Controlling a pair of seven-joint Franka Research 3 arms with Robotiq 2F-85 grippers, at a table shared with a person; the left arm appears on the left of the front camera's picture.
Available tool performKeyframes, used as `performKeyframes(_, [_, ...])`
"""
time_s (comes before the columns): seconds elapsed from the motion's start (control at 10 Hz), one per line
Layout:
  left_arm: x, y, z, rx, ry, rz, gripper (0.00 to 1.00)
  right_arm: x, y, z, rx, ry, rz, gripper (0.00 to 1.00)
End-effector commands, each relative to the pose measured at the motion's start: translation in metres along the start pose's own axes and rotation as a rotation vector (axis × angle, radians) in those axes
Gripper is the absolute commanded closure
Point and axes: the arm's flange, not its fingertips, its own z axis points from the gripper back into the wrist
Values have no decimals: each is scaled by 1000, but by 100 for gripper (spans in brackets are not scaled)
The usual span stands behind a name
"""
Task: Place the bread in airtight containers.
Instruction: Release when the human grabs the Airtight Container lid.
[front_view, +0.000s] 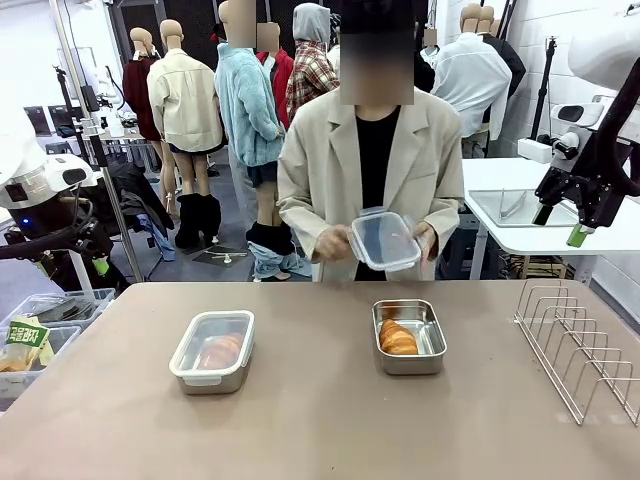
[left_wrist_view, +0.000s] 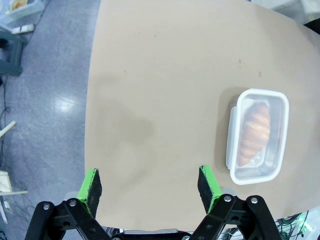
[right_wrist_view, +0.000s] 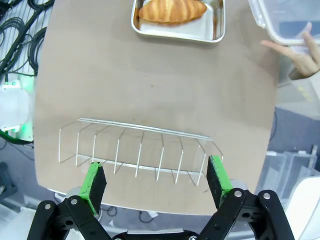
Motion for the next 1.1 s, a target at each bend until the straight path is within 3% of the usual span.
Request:
performKeyframes(0.0, [1, 0, 1, 1, -11, 0, 0, 0, -1, 1, 0, 4, 2, 0])
performKeyframes(1.0, [1, 0, 1, 1, -11, 0, 0, 0, -1, 1, 0, 4, 2, 0])
